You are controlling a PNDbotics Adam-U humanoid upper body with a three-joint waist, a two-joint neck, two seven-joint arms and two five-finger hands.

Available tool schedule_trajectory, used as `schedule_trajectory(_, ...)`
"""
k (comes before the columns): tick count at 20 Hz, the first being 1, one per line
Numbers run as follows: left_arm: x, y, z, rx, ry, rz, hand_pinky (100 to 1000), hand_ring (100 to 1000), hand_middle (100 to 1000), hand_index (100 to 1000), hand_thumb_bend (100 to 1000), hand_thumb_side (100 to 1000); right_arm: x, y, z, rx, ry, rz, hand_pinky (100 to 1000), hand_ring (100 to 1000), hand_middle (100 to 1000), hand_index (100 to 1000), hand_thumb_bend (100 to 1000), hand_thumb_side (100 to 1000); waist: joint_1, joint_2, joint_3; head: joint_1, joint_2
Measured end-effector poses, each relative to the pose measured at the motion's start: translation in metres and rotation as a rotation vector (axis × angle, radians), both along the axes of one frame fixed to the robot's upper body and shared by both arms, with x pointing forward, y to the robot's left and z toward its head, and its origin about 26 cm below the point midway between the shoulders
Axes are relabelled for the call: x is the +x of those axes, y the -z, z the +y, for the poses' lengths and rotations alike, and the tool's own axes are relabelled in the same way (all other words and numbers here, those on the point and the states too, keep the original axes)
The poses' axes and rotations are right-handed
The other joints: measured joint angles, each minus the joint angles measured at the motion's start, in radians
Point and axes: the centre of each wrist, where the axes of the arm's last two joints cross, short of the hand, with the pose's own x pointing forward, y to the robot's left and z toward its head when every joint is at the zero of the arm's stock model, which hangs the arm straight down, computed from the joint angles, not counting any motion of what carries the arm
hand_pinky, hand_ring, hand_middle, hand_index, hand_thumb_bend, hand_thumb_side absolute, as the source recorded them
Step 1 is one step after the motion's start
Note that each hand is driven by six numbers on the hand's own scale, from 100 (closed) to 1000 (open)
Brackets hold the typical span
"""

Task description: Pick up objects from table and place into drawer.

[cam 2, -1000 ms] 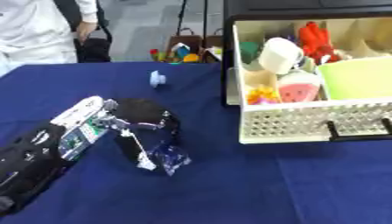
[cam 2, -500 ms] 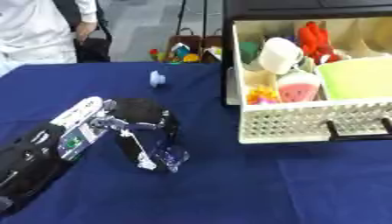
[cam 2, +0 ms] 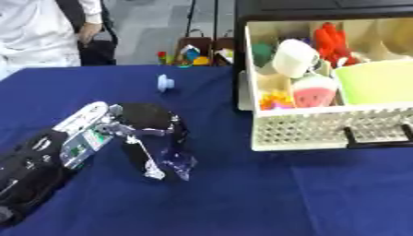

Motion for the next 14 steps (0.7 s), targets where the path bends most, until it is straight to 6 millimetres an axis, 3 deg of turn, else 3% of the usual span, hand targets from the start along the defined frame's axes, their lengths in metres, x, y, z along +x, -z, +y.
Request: schedule_trajectory(14, -0.010, -0.015, 0.003, -0.021, 0.017, -0.061, 380, 528, 401, 446, 361, 508, 0.000, 0.000, 0.000, 0.004, -0.006, 0.001, 725, 773, 680, 797, 100, 1000, 0.001, -0.016, 0.006, 0.003, 0.009)
